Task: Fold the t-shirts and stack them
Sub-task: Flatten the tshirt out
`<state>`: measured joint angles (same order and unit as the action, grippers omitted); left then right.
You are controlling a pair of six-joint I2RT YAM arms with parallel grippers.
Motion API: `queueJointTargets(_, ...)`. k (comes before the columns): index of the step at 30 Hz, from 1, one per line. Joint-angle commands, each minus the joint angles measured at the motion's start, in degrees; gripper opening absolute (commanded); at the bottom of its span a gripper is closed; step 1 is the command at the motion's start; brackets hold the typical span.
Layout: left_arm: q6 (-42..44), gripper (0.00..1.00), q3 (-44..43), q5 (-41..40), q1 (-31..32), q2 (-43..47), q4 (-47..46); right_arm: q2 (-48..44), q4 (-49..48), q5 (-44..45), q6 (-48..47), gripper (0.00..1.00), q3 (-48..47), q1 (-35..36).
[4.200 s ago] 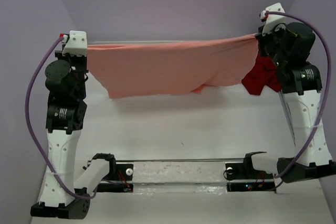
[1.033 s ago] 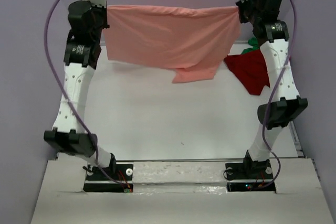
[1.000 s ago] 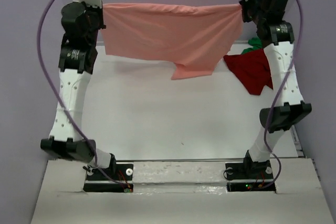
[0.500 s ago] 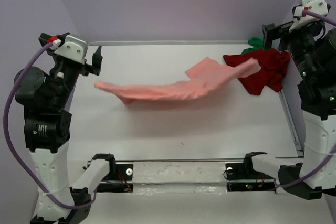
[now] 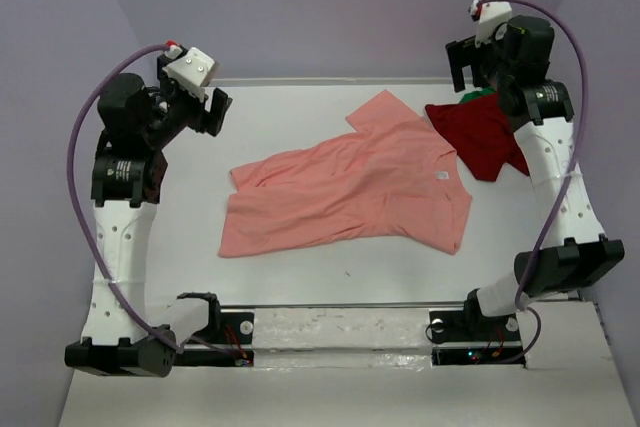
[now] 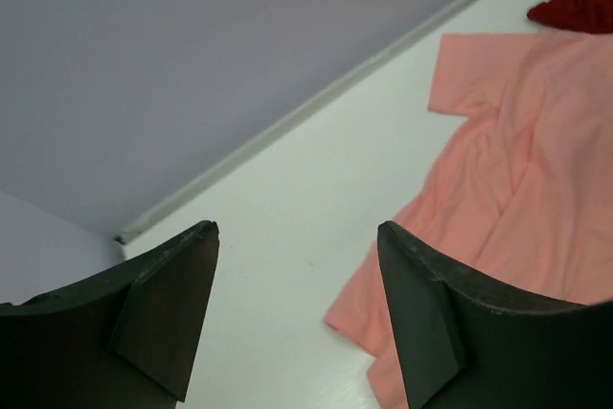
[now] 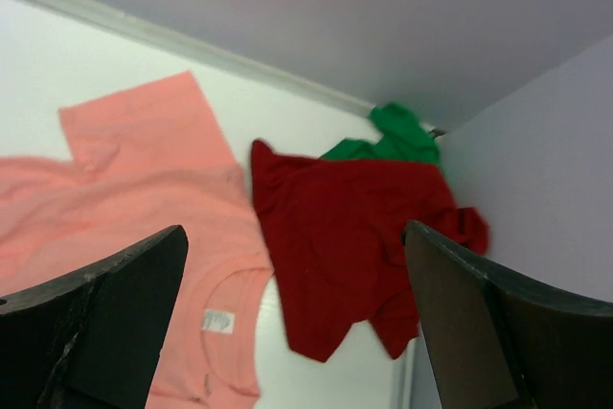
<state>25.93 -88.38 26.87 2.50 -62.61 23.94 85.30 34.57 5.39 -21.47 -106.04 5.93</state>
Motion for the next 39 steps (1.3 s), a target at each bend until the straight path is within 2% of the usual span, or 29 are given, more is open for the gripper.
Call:
queueJointTargets(1,-5.71,0.79,11.34,6.78,-0.22,-5.83,-3.37,2.75,2.44,-9.58,3.45,1.00,4.58,-0.48)
queueJointTargets(3,-7.20,0.78,15.32,9.67,-0.22,-11.09,-4.60,5.39,2.70,-11.36,3.63,1.00,6.36,-0.48)
queueJointTargets(5,-7.30,0.73,15.78,13.01,-0.13,-15.07,-3.56,9.33,3.92,-13.29,3.02,1.00,7.16,-0.48)
queueJointTargets(7,-9.14,0.72,16.31,13.82,-0.04,-19.71,-4.08,11.90,5.50,-14.61,2.93,1.00,6.90,-0.48)
queueJointTargets(11,-9.24,0.66,12.11,13.29,0.31,-29.47,-1.54,19.97,10.07,-19.53,2.23,1.00,1.81,-0.48)
queueJointTargets(14,-8.79,0.59,9.81,12.59,0.31,-32.92,-0.74,22.01,12.10,-21.56,2.14,1.00,-0.13,-0.48)
queueJointTargets(21,-8.79,0.57,9.10,7.68,0.84,-39.07,-1.00,21.93,11.93,-21.91,1.70,1.00,1.27,-0.48)
queueJointTargets(28,-9.14,0.51,3.49,2.84,0.75,-47.85,6.37,20.70,11.84,-19.36,0.47,1.00,2.85,-0.48)
queueJointTargets(32,-9.06,0.50,2.07,-2.77,0.75,-49.89,7.26,19.91,11.84,-18.92,-0.06,1.00,3.91,-0.48)
queueJointTargets(39,-8.53,0.49,1.37,-6.22,0.75,-53.84,9.45,18.59,11.75,-18.04,-0.23,1.00,5.05,-0.48)
